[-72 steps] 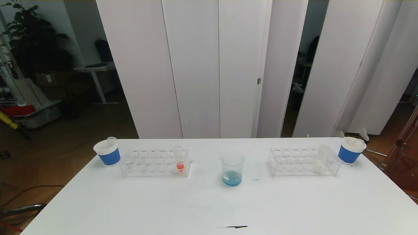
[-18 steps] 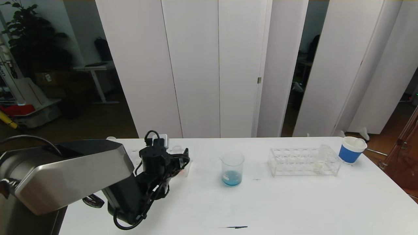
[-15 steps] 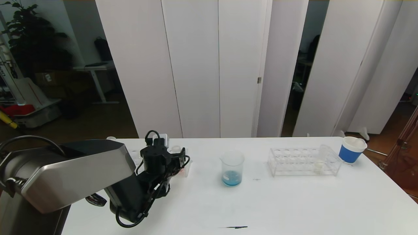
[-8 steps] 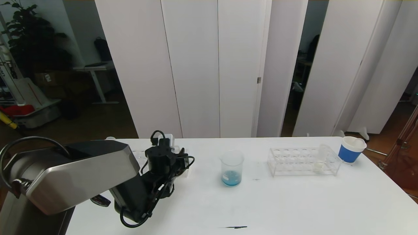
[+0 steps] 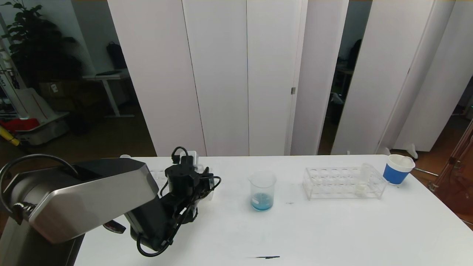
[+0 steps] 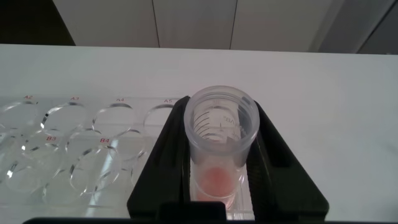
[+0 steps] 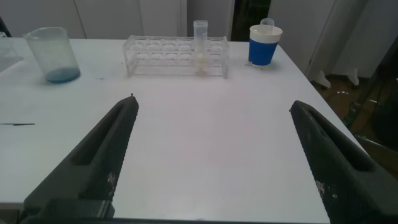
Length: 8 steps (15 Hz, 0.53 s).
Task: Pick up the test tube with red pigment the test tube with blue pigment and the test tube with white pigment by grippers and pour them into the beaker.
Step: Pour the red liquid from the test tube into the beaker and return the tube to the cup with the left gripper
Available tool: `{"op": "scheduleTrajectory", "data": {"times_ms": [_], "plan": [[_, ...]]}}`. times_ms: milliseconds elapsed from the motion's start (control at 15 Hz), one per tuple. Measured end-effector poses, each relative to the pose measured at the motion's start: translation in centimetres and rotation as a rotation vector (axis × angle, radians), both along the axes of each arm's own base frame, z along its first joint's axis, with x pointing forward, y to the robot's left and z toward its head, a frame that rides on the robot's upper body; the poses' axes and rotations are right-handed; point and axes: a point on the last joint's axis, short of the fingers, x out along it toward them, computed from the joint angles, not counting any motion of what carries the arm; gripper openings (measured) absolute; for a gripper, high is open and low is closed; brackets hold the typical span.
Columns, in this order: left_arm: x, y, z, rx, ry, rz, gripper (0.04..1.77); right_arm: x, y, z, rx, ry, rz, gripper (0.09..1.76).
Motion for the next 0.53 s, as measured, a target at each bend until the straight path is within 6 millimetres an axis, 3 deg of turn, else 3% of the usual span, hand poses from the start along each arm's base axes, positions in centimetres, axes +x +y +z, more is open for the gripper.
{"op": "scheduleTrajectory", "data": {"times_ms": [533], "plan": [[-0.9,-0.7,2.2,-0.004,-0.036,-0.024,0.59,0.0,0.0,0.0,0.000,0.000,0.000,1.75]]}}
